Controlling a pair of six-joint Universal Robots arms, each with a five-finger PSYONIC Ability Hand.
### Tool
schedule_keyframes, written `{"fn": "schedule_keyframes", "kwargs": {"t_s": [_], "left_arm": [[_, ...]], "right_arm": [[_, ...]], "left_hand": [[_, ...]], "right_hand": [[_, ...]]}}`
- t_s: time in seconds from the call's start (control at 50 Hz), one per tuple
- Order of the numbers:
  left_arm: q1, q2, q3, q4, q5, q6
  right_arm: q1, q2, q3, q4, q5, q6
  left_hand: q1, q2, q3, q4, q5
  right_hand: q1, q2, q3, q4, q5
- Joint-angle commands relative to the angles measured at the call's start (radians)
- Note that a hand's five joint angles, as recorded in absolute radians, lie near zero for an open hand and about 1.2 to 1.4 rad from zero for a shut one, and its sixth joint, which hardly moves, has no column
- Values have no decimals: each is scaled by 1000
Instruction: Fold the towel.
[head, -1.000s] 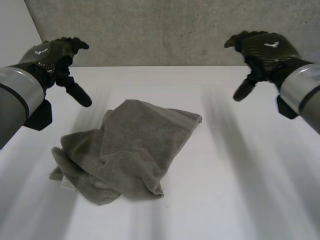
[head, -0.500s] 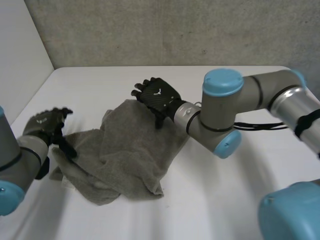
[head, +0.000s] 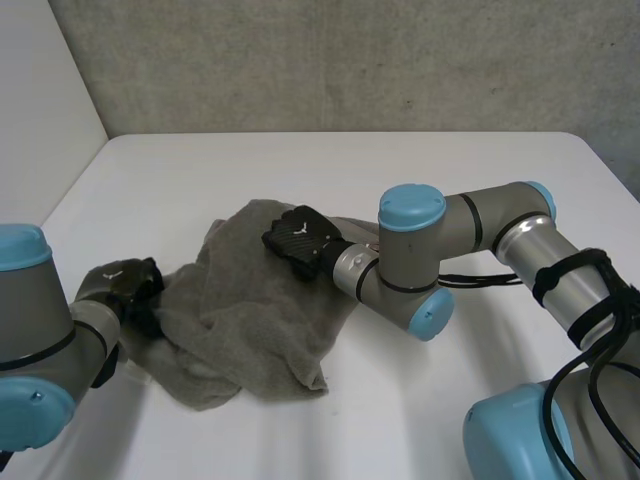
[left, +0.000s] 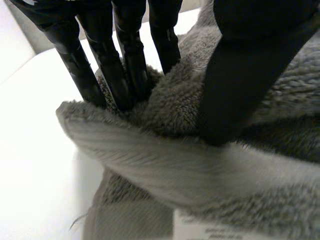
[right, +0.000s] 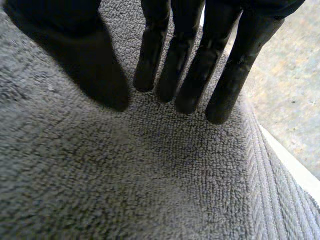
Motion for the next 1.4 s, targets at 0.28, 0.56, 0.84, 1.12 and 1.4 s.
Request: {"fn": "schedule_keyframes", "kwargs": {"t_s": [0.28,0.56,0.84,1.12,1.4], "left_arm": [[-181,246,-31,46,44,-2],[-196,577,-17,40,42,-17],[-249,571,-31,40,42,-19],[-299,524,15,61,44,-22],[-324,481,2,61,56,-55]], "right_arm": [[-76,-523,553,182,7,10],[-82,-778,995,96,7,249],[-22,-679,1018,-85,122,491],[-249,-1289,1314,-200,49,447],[-319,-1531,1374,91,-200,399]], "left_hand": [[532,529,538,536,537],[532,529,538,536,537],[532,529,538,536,537],[532,529,538,536,537],[532,529,538,536,537]], "right_hand": [[-605,-605,-583,-584,-594],[-935,-935,-913,-915,-924],[286,286,309,307,297],[286,286,309,307,297],[286,286,309,307,297]]}}
